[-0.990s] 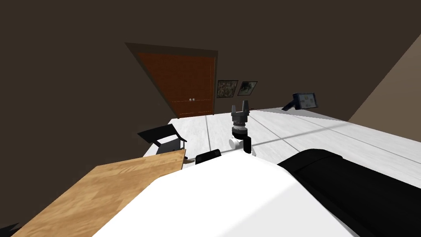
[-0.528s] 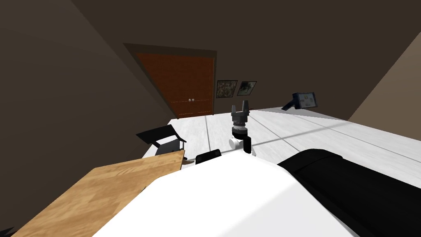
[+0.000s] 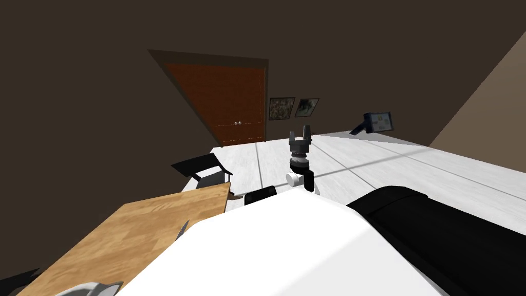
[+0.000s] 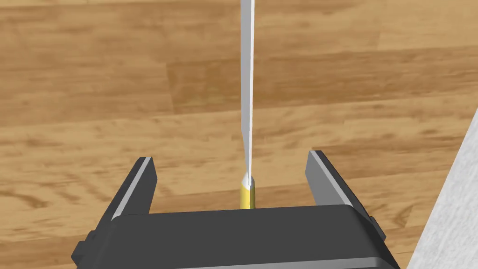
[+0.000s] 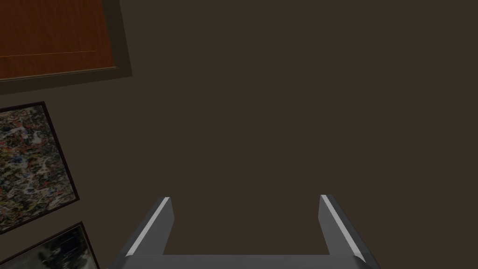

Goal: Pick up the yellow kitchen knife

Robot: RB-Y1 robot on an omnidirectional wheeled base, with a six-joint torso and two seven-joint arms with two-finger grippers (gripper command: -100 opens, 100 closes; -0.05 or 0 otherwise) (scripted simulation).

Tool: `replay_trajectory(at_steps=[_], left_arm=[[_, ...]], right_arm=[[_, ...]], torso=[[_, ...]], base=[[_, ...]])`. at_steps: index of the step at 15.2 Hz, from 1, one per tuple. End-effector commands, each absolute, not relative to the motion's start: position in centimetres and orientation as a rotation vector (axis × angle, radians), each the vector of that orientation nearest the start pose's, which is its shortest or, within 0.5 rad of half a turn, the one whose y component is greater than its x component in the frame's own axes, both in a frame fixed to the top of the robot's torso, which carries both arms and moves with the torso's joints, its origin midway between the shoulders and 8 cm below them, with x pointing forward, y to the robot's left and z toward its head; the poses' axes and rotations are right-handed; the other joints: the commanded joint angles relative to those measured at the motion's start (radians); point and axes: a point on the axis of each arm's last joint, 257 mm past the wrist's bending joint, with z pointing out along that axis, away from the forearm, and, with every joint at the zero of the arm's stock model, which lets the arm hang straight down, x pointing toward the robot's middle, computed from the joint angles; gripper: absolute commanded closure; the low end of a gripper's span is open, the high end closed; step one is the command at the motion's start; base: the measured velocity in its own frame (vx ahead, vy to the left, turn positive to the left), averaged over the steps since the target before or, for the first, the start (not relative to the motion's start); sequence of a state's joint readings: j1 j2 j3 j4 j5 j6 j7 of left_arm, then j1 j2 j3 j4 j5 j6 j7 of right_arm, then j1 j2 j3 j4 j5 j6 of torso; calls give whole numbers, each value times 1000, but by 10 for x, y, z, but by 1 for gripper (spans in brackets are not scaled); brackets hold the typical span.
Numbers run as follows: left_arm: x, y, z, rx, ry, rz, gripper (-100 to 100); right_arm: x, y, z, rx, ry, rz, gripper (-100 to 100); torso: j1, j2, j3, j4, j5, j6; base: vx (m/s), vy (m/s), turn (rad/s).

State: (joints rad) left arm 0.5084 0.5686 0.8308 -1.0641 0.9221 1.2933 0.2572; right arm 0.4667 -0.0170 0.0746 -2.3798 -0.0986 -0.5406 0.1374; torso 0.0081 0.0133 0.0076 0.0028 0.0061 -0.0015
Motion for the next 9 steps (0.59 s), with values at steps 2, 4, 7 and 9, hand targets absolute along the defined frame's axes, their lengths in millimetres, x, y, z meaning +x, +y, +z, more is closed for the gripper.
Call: replay_trajectory(at_steps=[2,4,7,9], left_arm=[[-15,594,-466,-3194,132,-186,-100],[-17,592,-477,-3190,115,-169,-100],[-16,593,-466,-3196,129,-185,100],[-16,592,-470,-3197,118,-183,100]], right_arm=[[317,-258,83,539,477,1359,0],[317,-258,83,539,477,1359,0],[316,-258,83,539,477,1359,0],[316,-258,83,539,477,1359,0]], torso=[[0,-2,-1,0,0,0],[-3,-7,-4,-1,0,1],[-5,-11,-6,-2,-1,1],[-4,-11,-6,-3,-2,1]], base=[[-70,45,30],[-3,4,-69],[8,-3,3],[-4,-7,77]])
